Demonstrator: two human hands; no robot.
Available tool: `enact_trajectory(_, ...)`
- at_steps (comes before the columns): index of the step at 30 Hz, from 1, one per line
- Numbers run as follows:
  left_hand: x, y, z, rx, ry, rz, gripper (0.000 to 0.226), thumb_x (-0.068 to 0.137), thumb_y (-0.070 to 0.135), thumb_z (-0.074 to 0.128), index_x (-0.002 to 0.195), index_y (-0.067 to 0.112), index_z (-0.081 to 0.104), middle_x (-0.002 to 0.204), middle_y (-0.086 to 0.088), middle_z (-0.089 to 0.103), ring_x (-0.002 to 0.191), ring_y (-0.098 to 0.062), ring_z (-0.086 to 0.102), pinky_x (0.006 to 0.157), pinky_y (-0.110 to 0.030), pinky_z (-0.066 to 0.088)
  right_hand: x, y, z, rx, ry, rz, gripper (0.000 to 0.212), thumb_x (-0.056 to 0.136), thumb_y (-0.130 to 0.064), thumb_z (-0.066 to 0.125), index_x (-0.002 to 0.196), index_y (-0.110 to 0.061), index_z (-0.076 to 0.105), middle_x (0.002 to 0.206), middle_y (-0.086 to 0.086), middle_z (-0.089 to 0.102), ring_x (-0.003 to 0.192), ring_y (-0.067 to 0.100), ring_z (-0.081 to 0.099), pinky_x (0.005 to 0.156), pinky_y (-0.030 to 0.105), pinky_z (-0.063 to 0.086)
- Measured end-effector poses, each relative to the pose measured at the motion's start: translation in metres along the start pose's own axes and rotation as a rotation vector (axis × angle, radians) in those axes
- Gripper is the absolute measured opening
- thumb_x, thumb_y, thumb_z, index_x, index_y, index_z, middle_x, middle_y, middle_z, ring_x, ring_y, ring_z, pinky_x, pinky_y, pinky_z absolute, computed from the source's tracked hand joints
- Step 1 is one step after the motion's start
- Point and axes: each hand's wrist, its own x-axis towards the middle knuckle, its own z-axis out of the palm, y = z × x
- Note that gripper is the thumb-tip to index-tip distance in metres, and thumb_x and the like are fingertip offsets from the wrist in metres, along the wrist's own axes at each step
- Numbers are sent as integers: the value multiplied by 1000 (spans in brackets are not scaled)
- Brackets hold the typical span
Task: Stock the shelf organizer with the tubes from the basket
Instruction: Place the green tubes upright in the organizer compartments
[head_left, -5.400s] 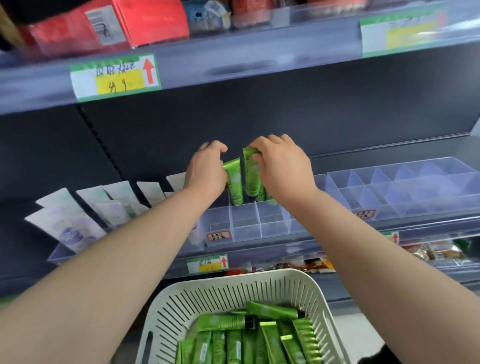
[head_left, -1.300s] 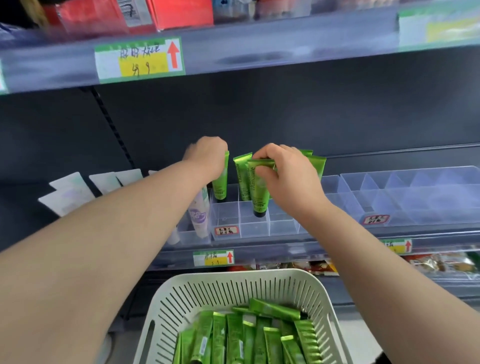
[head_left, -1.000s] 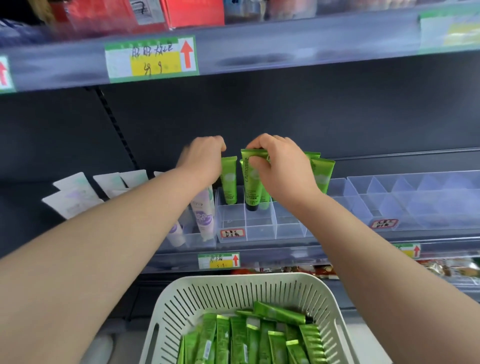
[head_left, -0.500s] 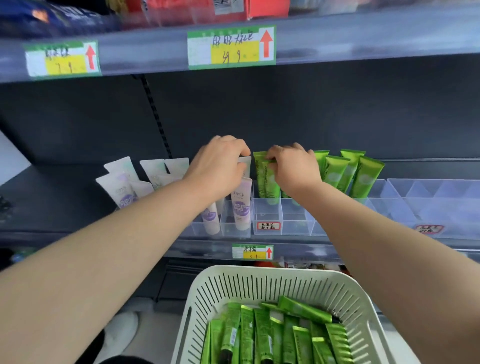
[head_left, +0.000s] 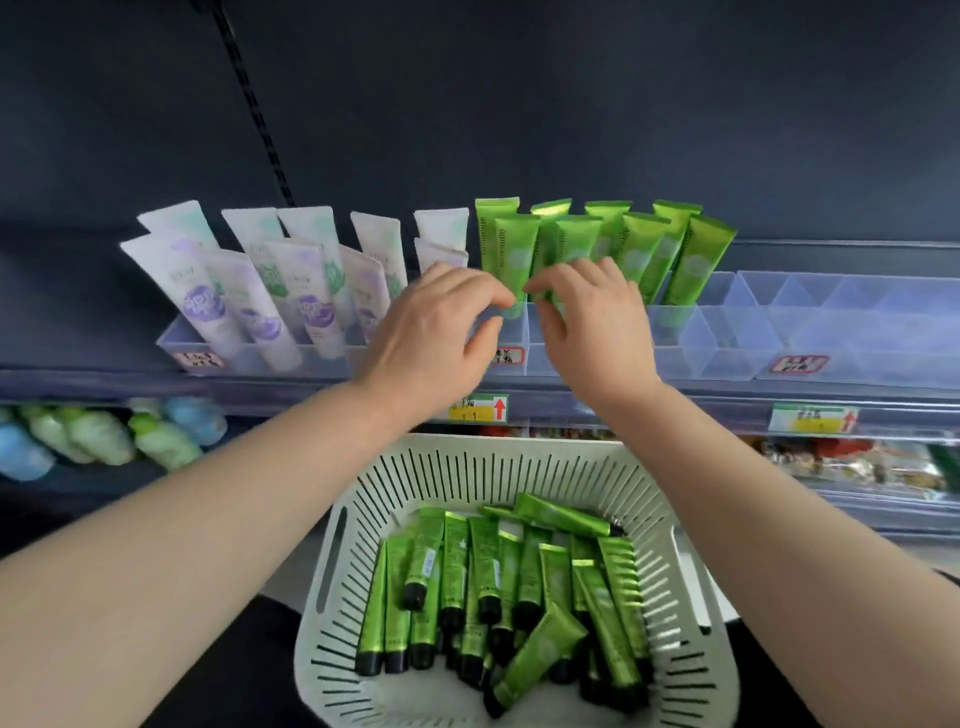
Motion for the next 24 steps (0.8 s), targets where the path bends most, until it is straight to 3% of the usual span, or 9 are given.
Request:
enact_trajectory(3,-29,9,27,-72,-82,-25,18,84,7,63,101,9,68,101,-2,69,97,-23,60,85,-35,47,-47,8,7,28,-54,12,13,86,-12,60,95,-18,67,86,1,64,83,30,55,65,40,45)
enact_trajectory(7,-68,14,63,-90,-236,-78,18,83,6,65,101,11,68,100,0,69,94,-21,59,83,-36,50,-106,24,23,-19,-257,89,15,85,-11,60,95,-20,67,88,-1,66,85,29,59,67,39,46)
enact_trajectory(10,-96,12,84,-75,-355,-158,19,88,9,62,106,14,68,105,2,68,101,-18,57,89,-35,48,-137,32,37,-56,-543,173,24,86,-11,57,104,-23,66,103,-1,65,100,27,58,76,37,44)
enact_trajectory(15,-138,11,106,-46,-608,-325,25,98,22,50,121,23,60,122,12,59,117,-7,49,105,-25,38,-164,38,67,-69,-1026,347,51,84,2,52,131,-18,47,128,5,54,116,26,52,93,38,45)
enact_trajectory(19,-156,8,112,-22,-659,-401,26,98,23,51,123,24,59,123,12,58,117,-5,49,105,-23,37,-180,35,88,-116,-1083,407,59,85,6,49,138,-17,38,133,8,51,118,28,50,97,41,44)
enact_trajectory(22,-164,10,116,-17,-670,-451,27,98,22,51,124,24,58,126,11,58,120,-6,48,106,-23,34,-194,32,97,-265,-1029,261,63,81,0,60,138,-16,39,139,7,46,129,26,40,105,42,37)
enact_trajectory(24,-167,10,117,-11,-693,-450,27,99,22,50,124,23,58,128,10,57,122,-7,47,106,-23,33,-201,30,100,-305,-1014,177,55,80,-4,64,131,-17,50,133,7,50,125,26,43,105,44,38)
